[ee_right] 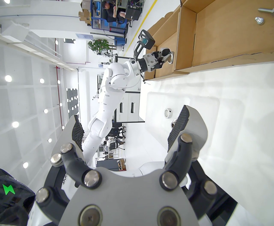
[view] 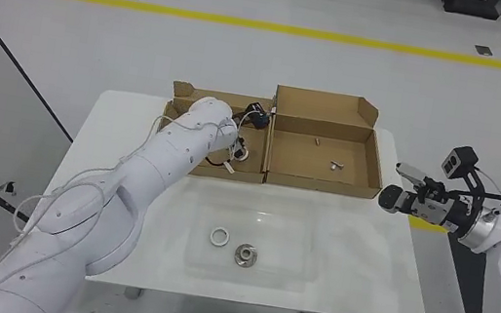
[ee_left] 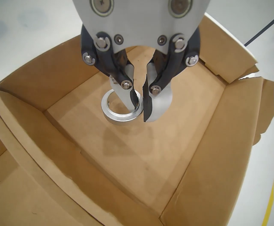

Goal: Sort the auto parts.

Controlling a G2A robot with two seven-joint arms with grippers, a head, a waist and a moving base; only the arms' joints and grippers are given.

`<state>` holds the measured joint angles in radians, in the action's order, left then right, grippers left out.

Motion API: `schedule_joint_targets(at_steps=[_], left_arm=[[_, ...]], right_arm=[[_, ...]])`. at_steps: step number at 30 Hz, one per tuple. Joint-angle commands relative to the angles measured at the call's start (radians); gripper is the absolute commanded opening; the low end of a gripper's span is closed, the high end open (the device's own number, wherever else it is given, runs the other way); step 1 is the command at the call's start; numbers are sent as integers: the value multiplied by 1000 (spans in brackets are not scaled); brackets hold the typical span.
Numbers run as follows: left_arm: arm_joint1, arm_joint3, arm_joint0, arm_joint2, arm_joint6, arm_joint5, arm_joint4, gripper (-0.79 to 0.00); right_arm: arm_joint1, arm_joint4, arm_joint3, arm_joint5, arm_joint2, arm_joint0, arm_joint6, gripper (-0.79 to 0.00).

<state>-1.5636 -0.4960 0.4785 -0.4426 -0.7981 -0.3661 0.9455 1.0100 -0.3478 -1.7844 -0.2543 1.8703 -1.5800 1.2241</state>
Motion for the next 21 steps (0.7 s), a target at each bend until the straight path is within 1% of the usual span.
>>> schedule_joint_targets(at_steps=[1, 7, 8, 10, 11, 12, 13, 15, 20, 21], left_arm=[[-13, 24, -2, 6, 5, -7, 3, -785], [-48, 84, -13, 19, 21, -23, 14, -785], [-53, 94, -14, 20, 24, -24, 15, -739], [-63, 112, -17, 21, 31, -27, 16, -690], [-67, 122, -18, 22, 31, -28, 18, -600], [-71, 132, -19, 22, 35, -30, 18, -551], [-75, 142, -21, 21, 40, -30, 17, -471], [-82, 157, -24, 22, 45, -33, 19, -403], [-95, 193, -35, 15, 73, -35, 16, -86], [-97, 198, -37, 12, 78, -36, 13, -43]], right_arm=[[0, 0, 0, 0, 0, 0, 0, 0], [0, 0, 0, 0, 0, 0, 0, 0], [0, 0, 0, 0, 0, 0, 0, 0], [0, 0, 0, 0, 0, 0, 0, 0], [0, 0, 0, 0, 0, 0, 0, 0], [0, 0, 0, 0, 0, 0, 0, 0], [0, 0, 0, 0, 0, 0, 0, 0], [0, 0, 0, 0, 0, 0, 0, 0], [0, 0, 0, 0, 0, 0, 0, 0], [0, 0, 0, 0, 0, 0, 0, 0]])
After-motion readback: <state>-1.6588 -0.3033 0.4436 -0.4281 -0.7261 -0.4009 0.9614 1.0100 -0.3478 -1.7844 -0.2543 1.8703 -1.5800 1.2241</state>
